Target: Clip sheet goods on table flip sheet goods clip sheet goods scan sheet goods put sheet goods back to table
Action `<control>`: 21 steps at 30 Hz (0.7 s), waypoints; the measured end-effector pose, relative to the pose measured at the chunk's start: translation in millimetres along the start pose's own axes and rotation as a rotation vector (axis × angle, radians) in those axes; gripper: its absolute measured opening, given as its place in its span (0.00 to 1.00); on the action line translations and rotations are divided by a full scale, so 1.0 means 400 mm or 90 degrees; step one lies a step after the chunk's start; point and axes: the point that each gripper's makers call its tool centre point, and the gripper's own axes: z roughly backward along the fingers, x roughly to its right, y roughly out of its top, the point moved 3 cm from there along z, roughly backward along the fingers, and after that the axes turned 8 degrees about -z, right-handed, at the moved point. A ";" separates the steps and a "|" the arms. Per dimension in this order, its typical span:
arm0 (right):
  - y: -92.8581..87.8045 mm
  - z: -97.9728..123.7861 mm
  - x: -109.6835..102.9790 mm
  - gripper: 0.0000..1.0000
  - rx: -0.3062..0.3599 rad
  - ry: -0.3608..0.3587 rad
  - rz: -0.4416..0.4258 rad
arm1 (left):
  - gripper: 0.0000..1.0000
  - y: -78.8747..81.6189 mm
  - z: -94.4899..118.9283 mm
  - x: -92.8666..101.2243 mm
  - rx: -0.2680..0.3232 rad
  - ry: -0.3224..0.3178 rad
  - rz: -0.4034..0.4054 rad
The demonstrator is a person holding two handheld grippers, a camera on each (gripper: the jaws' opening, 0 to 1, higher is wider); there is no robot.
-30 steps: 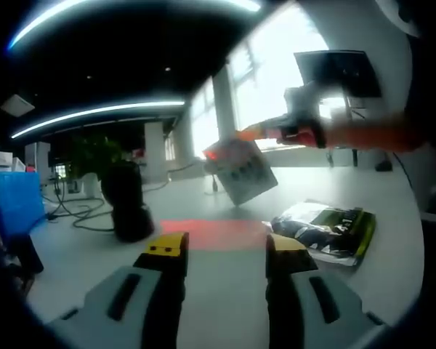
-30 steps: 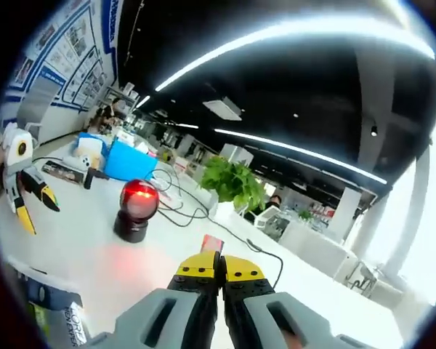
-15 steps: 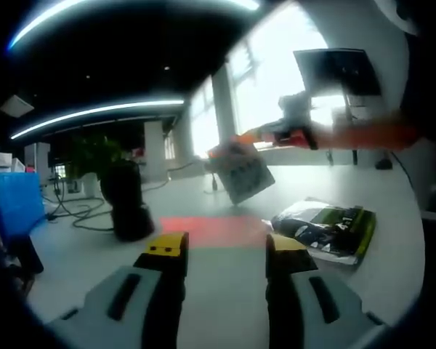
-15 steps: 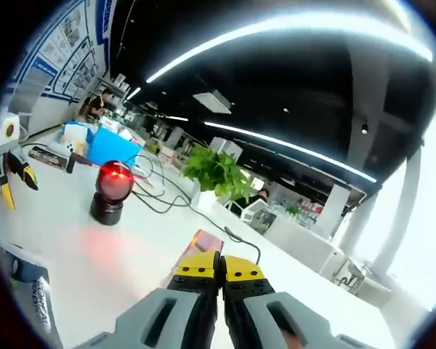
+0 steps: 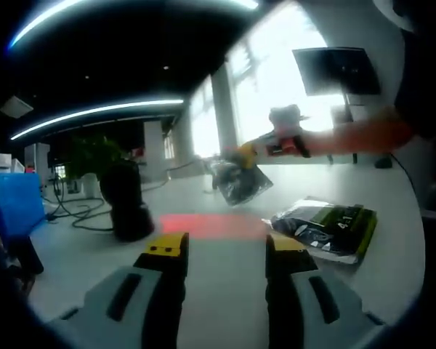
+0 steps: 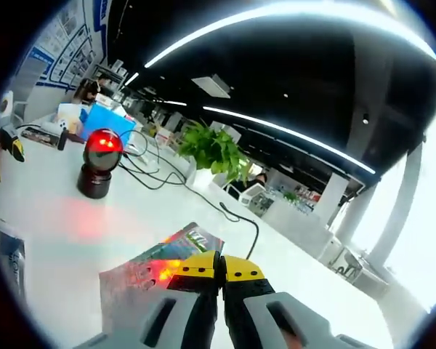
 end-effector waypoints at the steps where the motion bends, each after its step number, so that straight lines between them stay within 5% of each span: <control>1: -0.012 -0.007 0.004 0.00 -0.009 0.002 0.000 | 0.35 0.000 0.000 0.000 0.000 0.001 0.000; 6: -0.057 -0.045 0.035 0.00 -0.025 0.000 -0.010 | 0.35 0.000 -0.001 -0.001 0.000 0.002 0.001; 21: -0.155 -0.102 0.014 0.00 -0.066 0.034 -0.003 | 0.34 -0.009 -0.006 0.001 -0.014 -0.001 -0.001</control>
